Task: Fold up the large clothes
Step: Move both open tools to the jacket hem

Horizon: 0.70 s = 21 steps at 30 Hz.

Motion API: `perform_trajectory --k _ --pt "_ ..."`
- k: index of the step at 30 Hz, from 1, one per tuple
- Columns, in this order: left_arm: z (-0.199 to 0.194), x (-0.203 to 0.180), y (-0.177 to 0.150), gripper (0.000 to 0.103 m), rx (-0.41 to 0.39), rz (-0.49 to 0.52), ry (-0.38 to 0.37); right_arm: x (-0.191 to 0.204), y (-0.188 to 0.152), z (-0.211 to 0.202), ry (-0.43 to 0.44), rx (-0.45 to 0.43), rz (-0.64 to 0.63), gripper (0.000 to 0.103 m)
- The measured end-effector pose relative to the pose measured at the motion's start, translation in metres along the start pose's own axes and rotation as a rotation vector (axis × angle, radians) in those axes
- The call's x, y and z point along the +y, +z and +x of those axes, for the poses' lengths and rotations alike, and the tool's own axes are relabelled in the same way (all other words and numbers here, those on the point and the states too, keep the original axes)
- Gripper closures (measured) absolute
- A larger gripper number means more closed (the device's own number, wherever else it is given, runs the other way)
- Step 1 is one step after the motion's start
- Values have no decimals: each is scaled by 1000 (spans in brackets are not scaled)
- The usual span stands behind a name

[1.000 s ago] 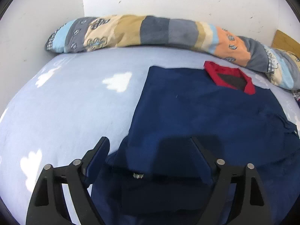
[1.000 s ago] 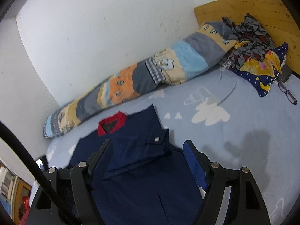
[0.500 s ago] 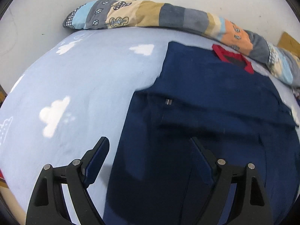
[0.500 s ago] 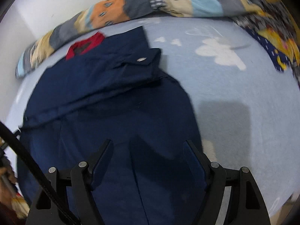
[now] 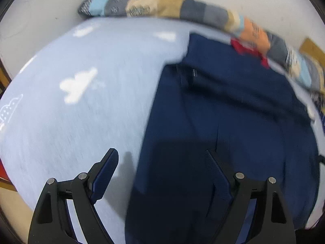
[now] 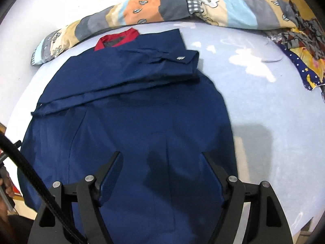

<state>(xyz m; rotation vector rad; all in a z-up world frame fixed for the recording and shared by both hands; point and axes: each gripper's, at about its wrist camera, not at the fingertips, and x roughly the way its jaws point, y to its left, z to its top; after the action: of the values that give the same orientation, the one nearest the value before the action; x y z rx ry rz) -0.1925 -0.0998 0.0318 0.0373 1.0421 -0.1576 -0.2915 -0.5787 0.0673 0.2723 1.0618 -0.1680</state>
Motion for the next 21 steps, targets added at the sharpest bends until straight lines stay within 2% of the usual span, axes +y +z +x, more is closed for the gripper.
perform_trajectory --k 2,4,6,7,9,10,12,13,15,17,19,21 --pt "13 -6 -13 17 65 42 38 5 -11 13 24 51 -7 22" --pt "11 -5 -14 15 45 35 47 11 -21 29 14 117 -25 22" --pt "3 0 -16 15 37 -4 39 19 -24 30 -51 98 -89 22" --pt "-5 2 -18 15 15 -21 38 21 -25 26 -55 89 -91 22" --pt "-28 5 -25 15 -51 -48 -19 19 -26 15 -23 66 -58 22" --pt "-31 5 -28 15 -59 -52 -29 16 -28 5 13 48 -26 22" --pt "-35 6 -34 15 -38 -48 -21 15 -35 -5 53 36 0 22" --pt "-30 7 -36 15 0 -42 -10 17 -40 -7 67 41 8 22" --pt "-18 10 -39 15 70 -35 4 19 -50 0 79 78 23 22" --pt "-14 14 -39 15 98 -43 -19 25 -58 9 67 88 0 21" --pt "-18 19 -36 15 92 -56 -38 31 -58 7 53 77 -41 22" --pt "-31 30 -36 15 61 -64 -52 24 -59 -4 90 57 -13 21"
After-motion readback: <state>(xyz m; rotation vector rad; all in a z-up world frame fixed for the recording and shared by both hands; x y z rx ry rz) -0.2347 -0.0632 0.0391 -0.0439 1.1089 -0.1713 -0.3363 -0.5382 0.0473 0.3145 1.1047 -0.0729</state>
